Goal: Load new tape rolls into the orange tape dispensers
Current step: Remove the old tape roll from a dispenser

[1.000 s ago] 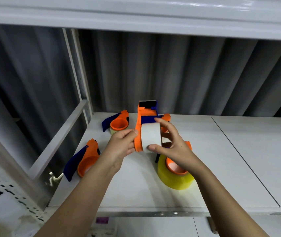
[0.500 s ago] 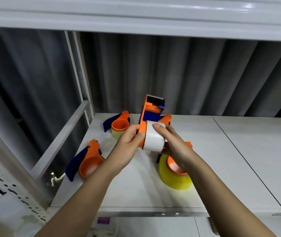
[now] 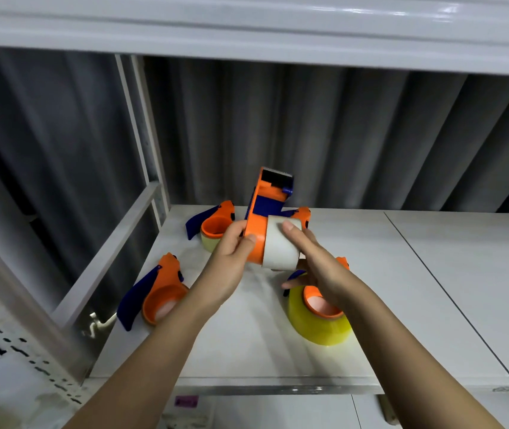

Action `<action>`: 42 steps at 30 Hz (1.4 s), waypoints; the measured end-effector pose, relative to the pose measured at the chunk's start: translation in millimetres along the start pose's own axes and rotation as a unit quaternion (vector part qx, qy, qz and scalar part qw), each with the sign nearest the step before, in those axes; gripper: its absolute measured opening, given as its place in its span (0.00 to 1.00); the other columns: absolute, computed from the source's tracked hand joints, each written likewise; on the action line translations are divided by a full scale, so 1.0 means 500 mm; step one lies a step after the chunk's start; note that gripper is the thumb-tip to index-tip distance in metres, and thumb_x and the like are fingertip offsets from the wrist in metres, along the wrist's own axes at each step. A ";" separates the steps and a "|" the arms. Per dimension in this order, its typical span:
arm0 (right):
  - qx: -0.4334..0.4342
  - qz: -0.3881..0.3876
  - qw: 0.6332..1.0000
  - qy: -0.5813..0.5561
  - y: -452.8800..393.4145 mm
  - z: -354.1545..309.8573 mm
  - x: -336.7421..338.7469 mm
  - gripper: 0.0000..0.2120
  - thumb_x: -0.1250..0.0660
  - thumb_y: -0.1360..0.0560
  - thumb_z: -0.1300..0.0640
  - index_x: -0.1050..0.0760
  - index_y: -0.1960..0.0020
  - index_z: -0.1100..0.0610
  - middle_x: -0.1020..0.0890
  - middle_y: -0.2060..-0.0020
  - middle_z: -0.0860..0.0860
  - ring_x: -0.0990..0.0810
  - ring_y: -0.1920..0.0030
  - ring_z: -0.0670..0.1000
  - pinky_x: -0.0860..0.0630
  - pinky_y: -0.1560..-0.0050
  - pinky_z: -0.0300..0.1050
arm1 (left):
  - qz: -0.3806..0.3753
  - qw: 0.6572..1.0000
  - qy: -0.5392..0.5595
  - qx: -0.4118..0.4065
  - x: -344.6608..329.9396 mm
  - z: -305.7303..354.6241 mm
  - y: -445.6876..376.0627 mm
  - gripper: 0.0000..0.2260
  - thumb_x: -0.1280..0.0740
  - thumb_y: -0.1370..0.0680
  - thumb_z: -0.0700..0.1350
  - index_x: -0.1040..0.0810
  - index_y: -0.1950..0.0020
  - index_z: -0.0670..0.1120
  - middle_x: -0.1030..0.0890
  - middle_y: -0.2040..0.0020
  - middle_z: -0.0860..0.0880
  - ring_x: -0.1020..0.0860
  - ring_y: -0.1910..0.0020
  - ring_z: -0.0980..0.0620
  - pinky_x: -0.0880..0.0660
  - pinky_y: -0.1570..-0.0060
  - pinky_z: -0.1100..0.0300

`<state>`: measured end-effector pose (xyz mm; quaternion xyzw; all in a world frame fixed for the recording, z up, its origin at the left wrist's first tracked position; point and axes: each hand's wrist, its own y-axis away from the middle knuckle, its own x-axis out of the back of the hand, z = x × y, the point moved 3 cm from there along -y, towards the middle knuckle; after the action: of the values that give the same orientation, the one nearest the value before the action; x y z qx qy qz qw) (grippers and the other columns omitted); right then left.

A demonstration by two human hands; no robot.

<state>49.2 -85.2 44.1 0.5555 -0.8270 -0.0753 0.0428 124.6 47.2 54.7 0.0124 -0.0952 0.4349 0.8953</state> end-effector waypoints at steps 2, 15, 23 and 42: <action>-0.011 -0.010 1.000 -0.014 -0.004 0.003 0.004 0.26 0.38 0.27 0.36 0.35 0.32 0.45 0.23 0.41 0.52 0.20 0.46 0.54 0.19 0.57 0.47 | -0.017 1.000 -0.015 -0.005 -0.005 0.002 0.004 0.13 0.43 0.18 0.46 0.34 0.33 0.52 0.29 0.44 0.55 0.28 0.48 0.62 0.31 0.56 0.72; 0.110 0.027 0.990 0.083 -0.012 0.012 0.001 0.31 0.31 0.26 0.50 0.40 0.27 0.44 0.30 0.38 0.43 0.27 0.45 0.39 0.25 0.59 0.26 | 0.061 0.993 0.059 0.084 0.014 -0.021 -0.018 0.16 0.37 0.21 0.50 0.27 0.34 0.49 0.23 0.40 0.48 0.24 0.43 0.49 0.26 0.39 0.46; 0.177 0.017 0.966 0.190 -0.004 0.010 0.007 0.35 0.26 0.29 0.52 0.42 0.30 0.39 0.35 0.35 0.41 0.31 0.38 0.41 0.27 0.52 0.25 | 0.079 0.978 0.115 0.157 0.025 -0.034 -0.027 0.21 0.34 0.22 0.50 0.31 0.31 0.48 0.26 0.35 0.46 0.26 0.38 0.43 0.26 0.39 0.44; 0.132 0.138 0.973 0.134 -0.010 0.037 0.076 0.34 0.27 0.31 0.42 0.36 0.28 0.46 0.30 0.32 0.47 0.28 0.34 0.50 0.26 0.37 0.47 | 0.002 0.987 -0.060 0.149 0.006 -0.073 -0.021 0.08 0.36 0.21 0.46 0.22 0.53 0.43 0.21 0.58 0.45 0.23 0.57 0.48 0.27 0.55 0.55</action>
<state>36.6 -120.9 24.3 0.4422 -0.8849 0.1160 0.0890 140.3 46.8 20.1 0.1712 -0.0828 0.4448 0.8752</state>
